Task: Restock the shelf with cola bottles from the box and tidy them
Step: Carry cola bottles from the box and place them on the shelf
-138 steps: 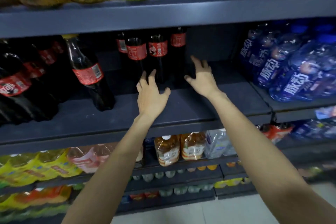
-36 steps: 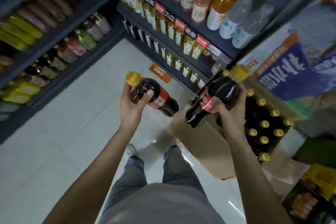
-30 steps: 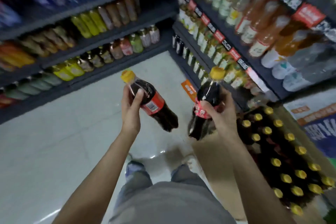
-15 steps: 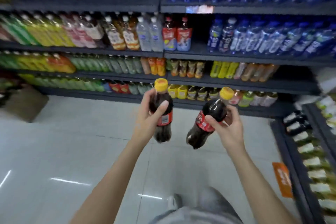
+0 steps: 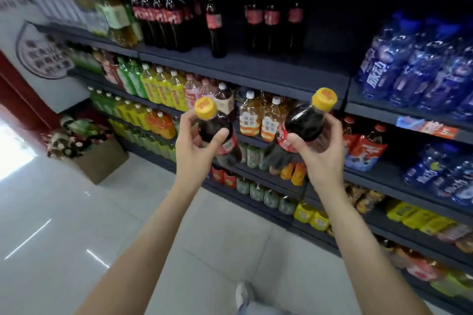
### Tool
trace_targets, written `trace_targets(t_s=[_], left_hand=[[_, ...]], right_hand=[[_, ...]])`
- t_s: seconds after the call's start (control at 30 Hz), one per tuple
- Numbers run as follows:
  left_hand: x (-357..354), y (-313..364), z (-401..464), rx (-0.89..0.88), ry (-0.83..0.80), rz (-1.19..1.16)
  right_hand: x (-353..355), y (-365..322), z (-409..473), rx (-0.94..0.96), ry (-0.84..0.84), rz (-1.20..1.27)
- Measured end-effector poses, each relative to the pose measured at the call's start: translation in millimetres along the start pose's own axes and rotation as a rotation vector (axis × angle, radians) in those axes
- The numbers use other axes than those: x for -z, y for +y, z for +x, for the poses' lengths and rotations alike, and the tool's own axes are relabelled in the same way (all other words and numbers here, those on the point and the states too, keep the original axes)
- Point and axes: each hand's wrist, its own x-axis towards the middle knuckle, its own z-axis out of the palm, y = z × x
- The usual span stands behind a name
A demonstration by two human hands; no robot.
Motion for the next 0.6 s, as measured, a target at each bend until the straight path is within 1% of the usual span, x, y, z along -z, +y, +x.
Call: trace_targets(t_s=[0.13, 0.3, 0.47, 0.6], left_hand=[[7.9, -27.3, 87.7, -0.105, 0.086, 0.02], [16.3, -69.4, 188.9, -0.109, 0.166, -0.019], [20.9, -132.3, 292.5, -0.128, 0.116, -0.017], [16.7, -176.5, 367.6, -0.116, 0.057, -0.062]], right_hand=[[-60.3, 5.7, 87.0, 0.125, -0.01, 0.045], [-134.4, 23.8, 186.4, 0.172, -0.012, 0.062], [-203.0, 55.1, 264.3, 0.178, 0.056, -0.051], [-249.3, 80.1, 312.7, 0.126, 0.122, -0.124]])
